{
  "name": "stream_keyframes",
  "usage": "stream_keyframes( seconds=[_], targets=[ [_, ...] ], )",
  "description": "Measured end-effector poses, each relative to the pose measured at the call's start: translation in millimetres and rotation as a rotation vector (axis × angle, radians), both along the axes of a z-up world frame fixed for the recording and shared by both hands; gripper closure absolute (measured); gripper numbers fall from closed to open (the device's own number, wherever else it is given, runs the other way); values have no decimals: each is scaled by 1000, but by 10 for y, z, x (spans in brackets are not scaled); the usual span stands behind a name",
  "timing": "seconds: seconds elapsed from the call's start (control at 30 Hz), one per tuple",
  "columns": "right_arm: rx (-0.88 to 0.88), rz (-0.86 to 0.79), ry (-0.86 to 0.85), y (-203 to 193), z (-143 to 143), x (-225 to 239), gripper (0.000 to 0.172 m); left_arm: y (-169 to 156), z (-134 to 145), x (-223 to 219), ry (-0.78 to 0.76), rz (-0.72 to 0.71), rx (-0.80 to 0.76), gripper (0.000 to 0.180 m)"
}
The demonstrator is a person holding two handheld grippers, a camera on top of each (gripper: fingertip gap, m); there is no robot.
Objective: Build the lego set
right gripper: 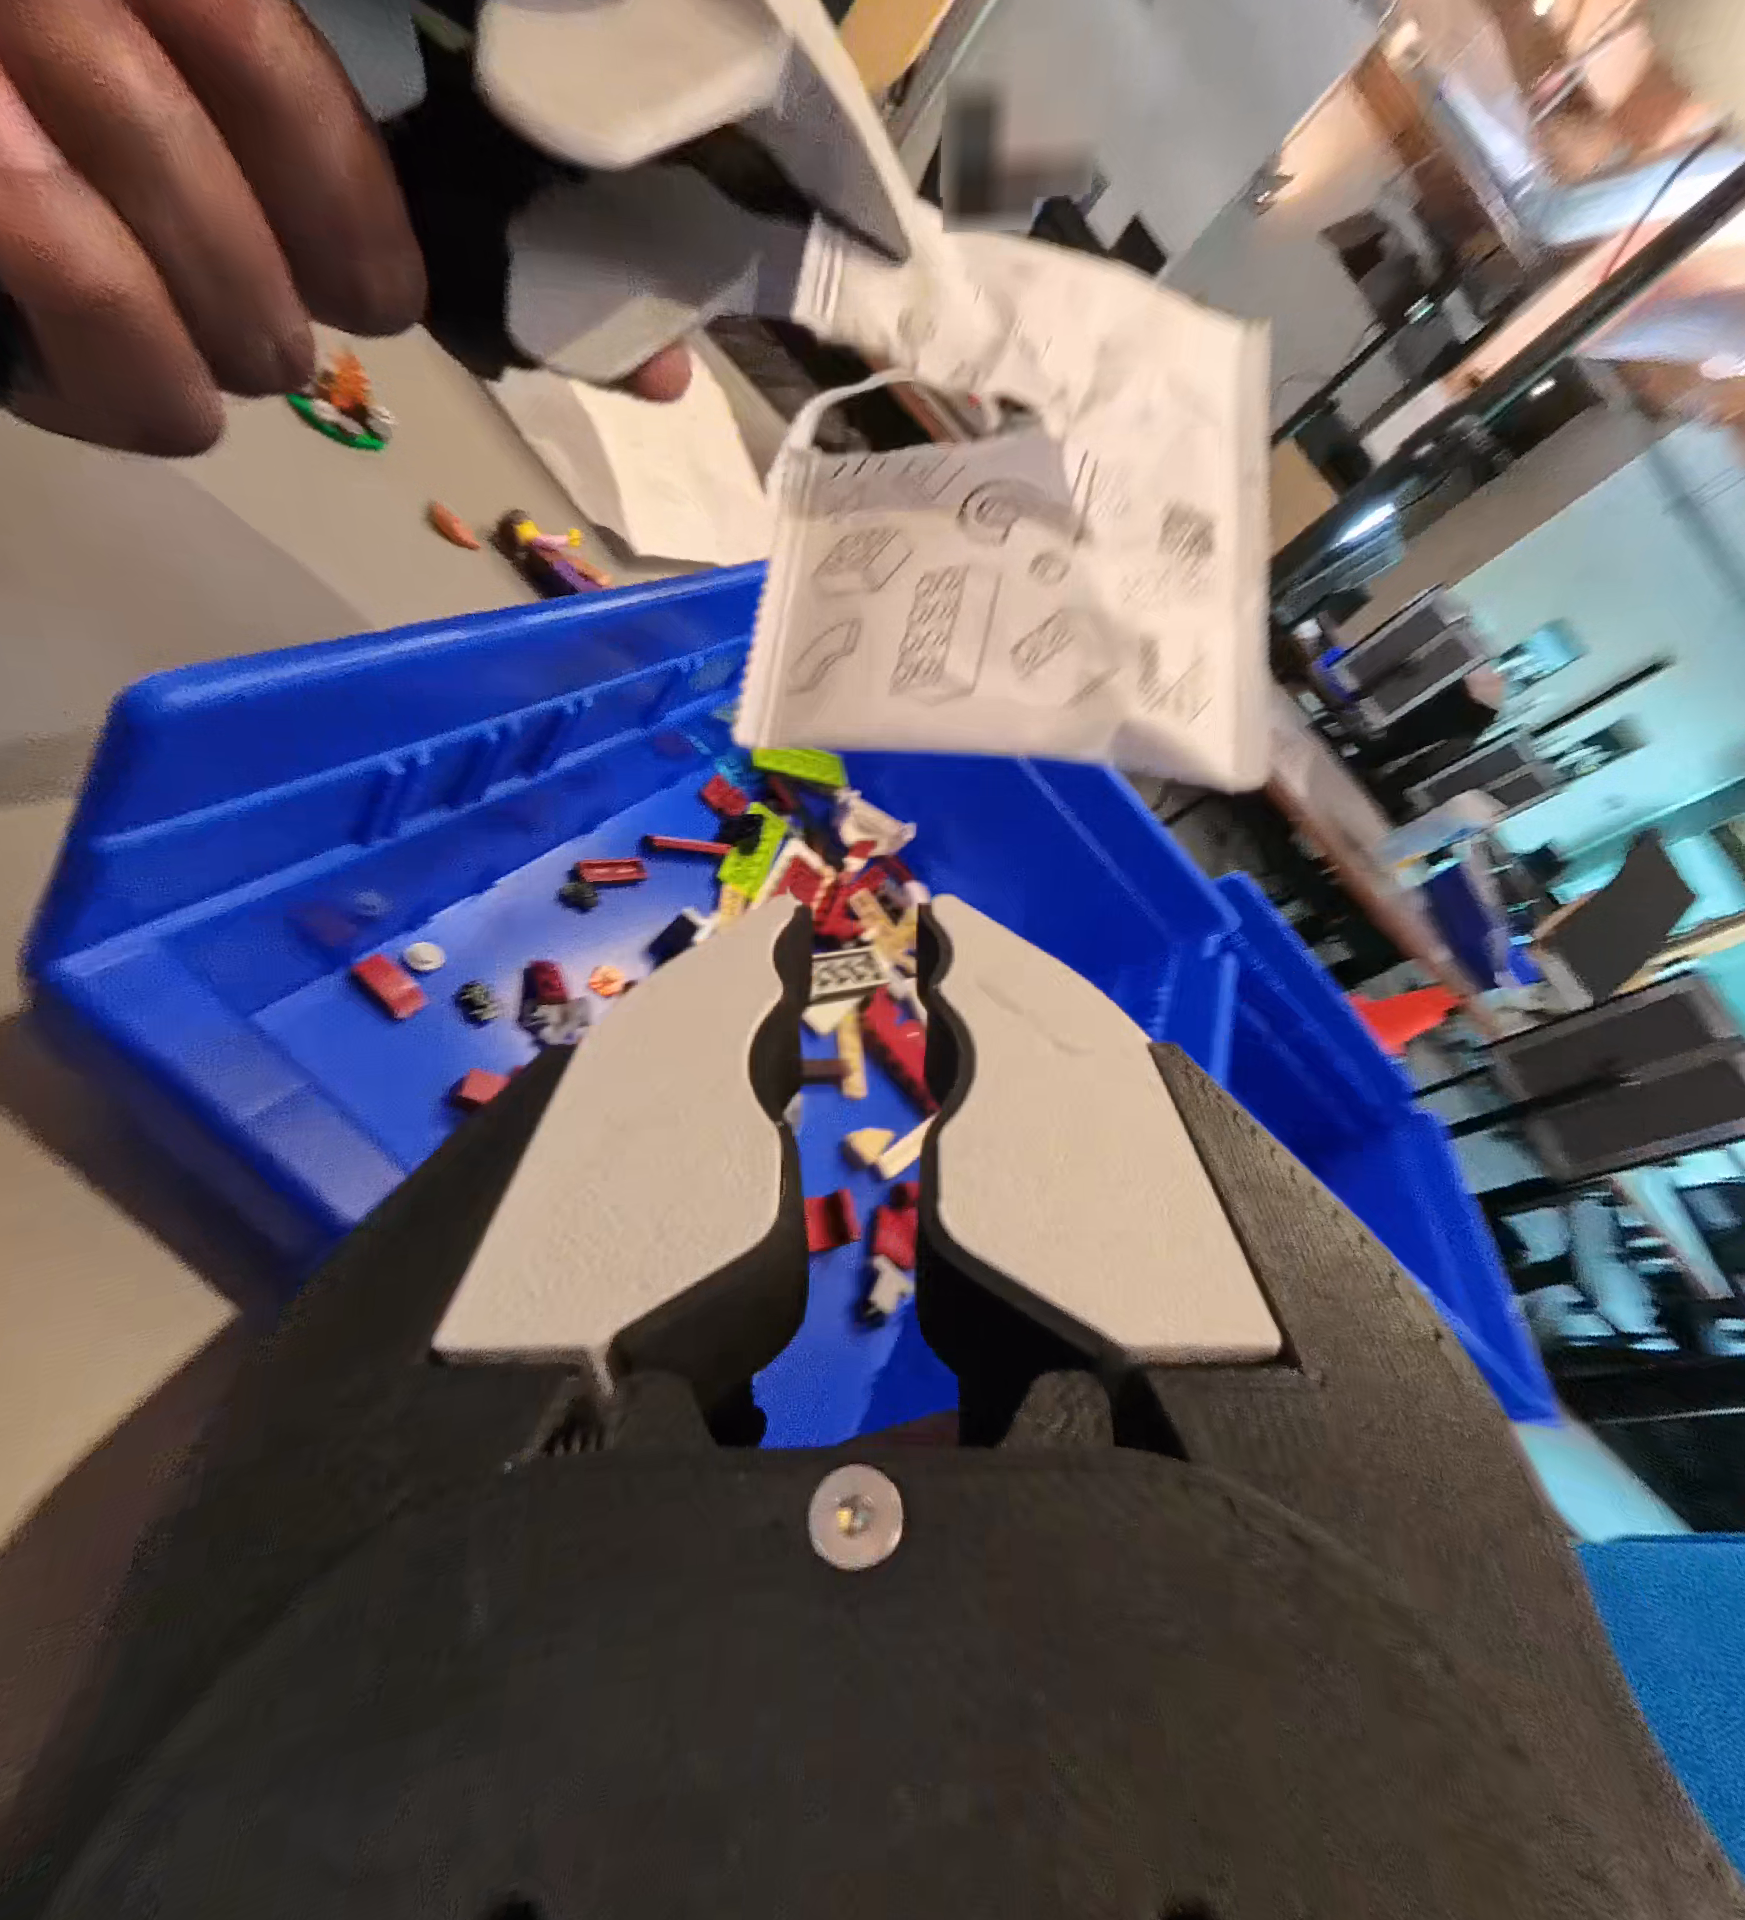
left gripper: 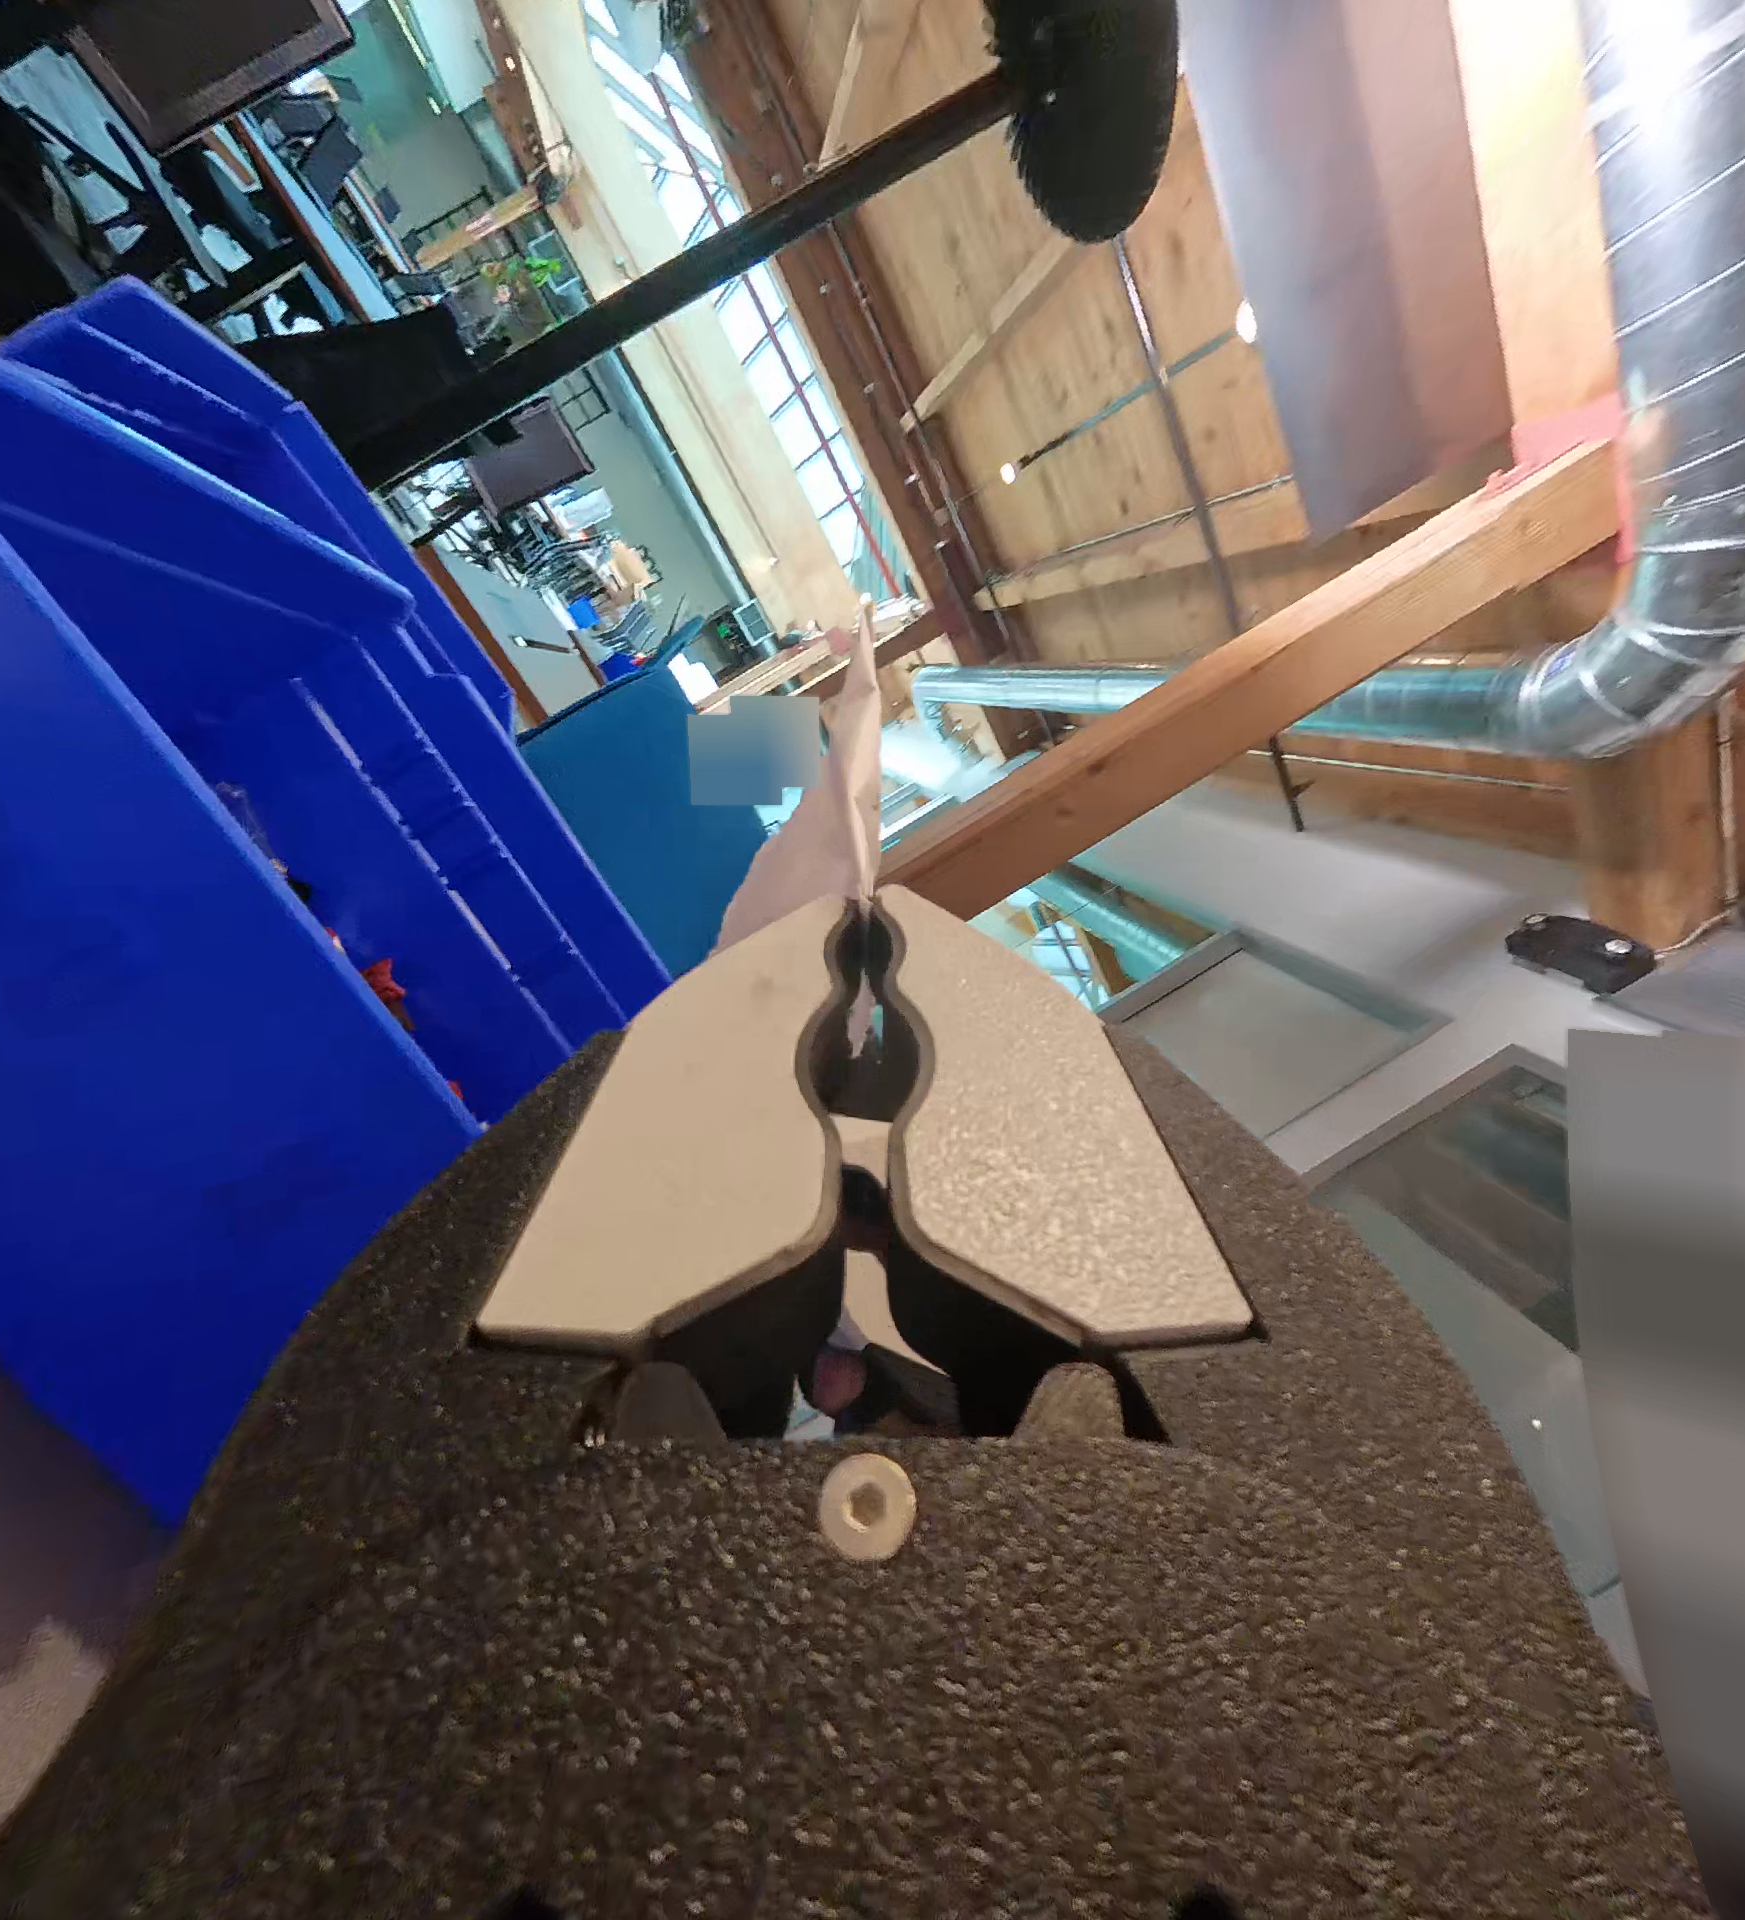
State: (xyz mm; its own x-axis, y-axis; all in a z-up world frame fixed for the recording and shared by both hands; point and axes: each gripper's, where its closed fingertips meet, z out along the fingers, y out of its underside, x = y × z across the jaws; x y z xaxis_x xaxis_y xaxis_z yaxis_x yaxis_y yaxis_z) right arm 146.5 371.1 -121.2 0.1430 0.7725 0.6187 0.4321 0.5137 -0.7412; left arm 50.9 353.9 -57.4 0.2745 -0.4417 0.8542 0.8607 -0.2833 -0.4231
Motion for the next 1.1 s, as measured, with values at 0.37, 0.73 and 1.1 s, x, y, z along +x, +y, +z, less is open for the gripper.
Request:
stream_keyframes(
  seconds=[0.37, 0.73, 1.1],
  targets=[
    [-584, 183, 256, -265, 560, -176, 130, -199, 293, 64, -161, -112, 190, 180],
    [-599, 125, 123, -179, 743, -506, 172, -292, 54, -354, 44, 1, 111, 138],
    [-188, 159, -462, -666, 644, -779, 172, -705, 50, -529, 897, 133, 292, 136]
  ],
)
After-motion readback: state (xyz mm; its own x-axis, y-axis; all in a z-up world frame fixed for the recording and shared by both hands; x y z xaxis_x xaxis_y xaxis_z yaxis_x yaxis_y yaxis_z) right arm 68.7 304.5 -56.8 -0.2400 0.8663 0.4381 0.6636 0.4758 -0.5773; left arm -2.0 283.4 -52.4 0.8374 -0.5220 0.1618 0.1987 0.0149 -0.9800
